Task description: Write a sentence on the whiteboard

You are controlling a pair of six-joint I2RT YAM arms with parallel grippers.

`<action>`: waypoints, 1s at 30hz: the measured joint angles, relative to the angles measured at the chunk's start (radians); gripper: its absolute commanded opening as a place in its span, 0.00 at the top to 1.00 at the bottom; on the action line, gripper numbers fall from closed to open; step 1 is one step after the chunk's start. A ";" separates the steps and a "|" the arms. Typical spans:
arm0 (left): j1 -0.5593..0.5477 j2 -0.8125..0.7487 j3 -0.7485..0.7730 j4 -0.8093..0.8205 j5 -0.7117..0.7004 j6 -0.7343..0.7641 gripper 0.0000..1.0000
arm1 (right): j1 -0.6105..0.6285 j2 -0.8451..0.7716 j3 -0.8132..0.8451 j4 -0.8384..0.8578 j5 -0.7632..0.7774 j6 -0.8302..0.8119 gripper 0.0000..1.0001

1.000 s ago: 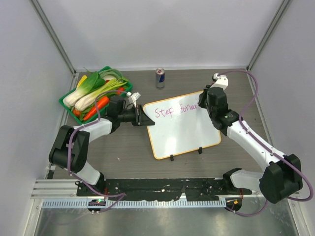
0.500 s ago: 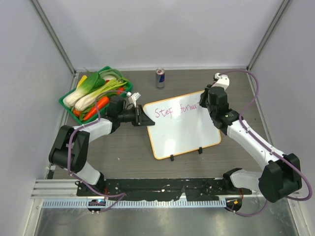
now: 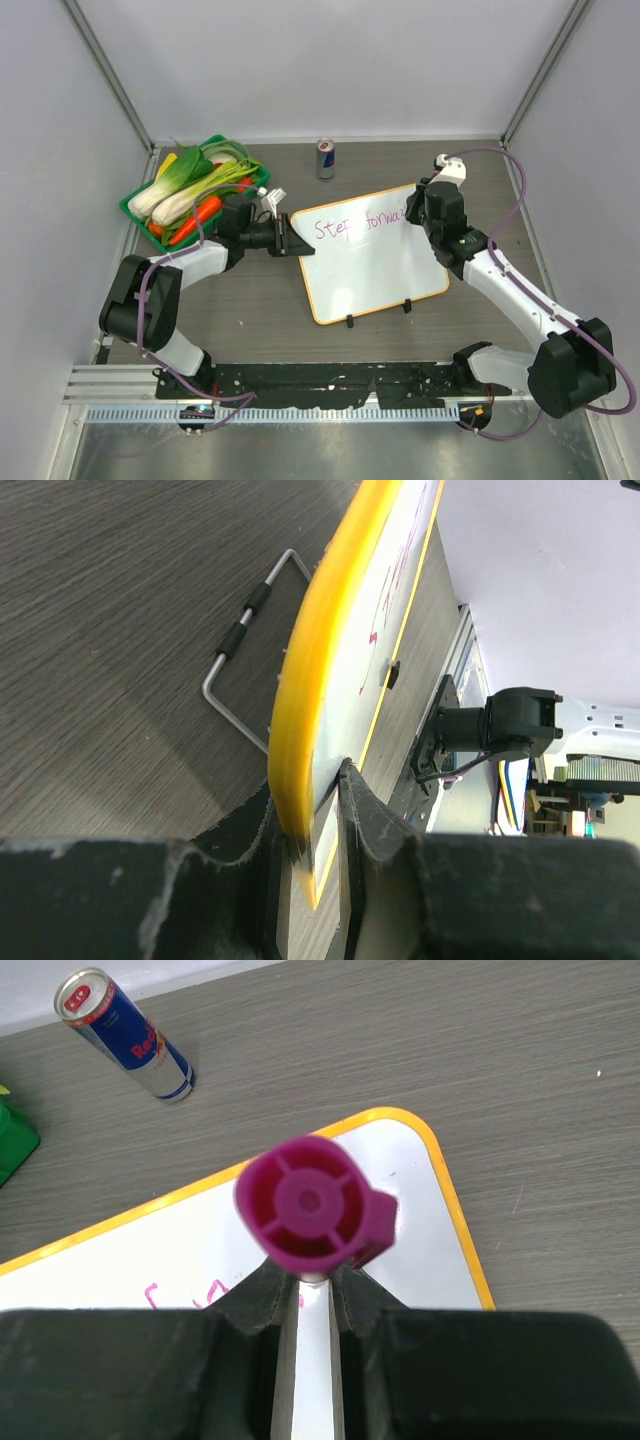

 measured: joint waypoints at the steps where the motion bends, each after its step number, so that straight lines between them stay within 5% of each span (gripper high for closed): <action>1: 0.000 0.000 0.000 0.000 0.000 0.000 1.00 | 0.000 -0.008 -0.009 0.000 -0.005 0.000 0.99; 30: -0.006 -0.011 0.000 -0.009 -0.010 0.000 1.00 | -0.001 0.005 0.005 -0.006 0.016 0.004 0.99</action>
